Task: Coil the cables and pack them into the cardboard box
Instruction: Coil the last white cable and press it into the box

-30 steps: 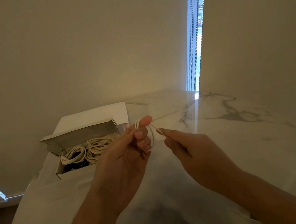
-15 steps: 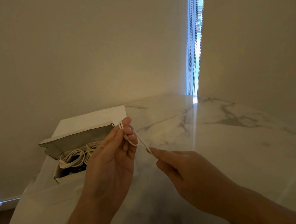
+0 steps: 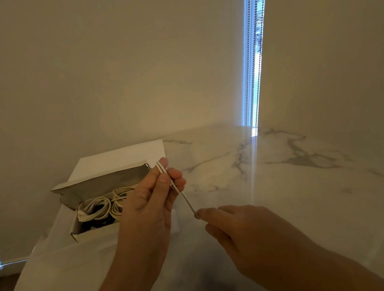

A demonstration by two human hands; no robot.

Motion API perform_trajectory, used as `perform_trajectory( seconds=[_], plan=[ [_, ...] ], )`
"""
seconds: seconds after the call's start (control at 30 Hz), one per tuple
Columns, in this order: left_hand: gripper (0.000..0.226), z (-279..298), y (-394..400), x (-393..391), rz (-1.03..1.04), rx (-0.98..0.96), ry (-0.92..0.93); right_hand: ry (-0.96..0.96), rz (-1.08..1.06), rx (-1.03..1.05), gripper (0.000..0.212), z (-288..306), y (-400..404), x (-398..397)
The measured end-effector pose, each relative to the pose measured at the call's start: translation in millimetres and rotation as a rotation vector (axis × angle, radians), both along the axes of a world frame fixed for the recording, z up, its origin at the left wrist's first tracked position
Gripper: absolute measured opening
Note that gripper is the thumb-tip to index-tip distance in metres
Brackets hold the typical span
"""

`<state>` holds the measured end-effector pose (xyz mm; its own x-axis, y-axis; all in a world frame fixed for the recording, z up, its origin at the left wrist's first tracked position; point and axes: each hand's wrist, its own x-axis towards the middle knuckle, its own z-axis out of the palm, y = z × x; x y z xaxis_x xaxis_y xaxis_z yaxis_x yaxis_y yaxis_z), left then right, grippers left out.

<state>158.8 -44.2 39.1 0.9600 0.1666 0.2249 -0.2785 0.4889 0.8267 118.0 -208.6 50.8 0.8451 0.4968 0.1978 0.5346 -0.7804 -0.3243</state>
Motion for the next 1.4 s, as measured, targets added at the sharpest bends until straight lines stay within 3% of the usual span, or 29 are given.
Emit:
perform_trajectory(
  seconds=[0.2, 0.43, 0.53, 0.6, 0.7, 0.87, 1.13, 1.4],
  plan=[
    [0.033, -4, 1, 1, 0.084, 0.164, 0.006, 0.02, 0.031, -0.115, 0.038, 7, 2, -8],
    [0.019, -7, 2, -4, 0.172, 0.739, -0.071, -0.172, 0.113, -0.124, 0.038, 7, 3, -10],
    [0.016, -8, 0, -7, 0.144, 0.953, -0.106, -0.332, 0.068, -0.159, 0.01, 10, -2, -8],
    [0.02, -6, -4, -11, 0.12, 1.039, -0.148, -0.39, 0.07, -0.108, 0.004, 10, -4, -4],
    [0.013, -2, -11, -16, 0.017, 1.036, -0.156, -0.422, 0.079, -0.039, 0.008, 10, -12, 2],
    [0.029, 3, -12, -20, -0.166, 0.857, -0.047, -0.459, 0.016, 0.019, 0.008, 16, -27, 12],
    [0.037, 10, -10, -20, -0.337, 0.917, 0.068, -0.387, 0.015, 0.029, 0.003, 14, -38, 20],
    [0.043, 9, -5, -19, -0.428, 0.896, 0.045, -0.373, 0.012, 0.025, 0.012, 11, -42, 27]
  ],
)
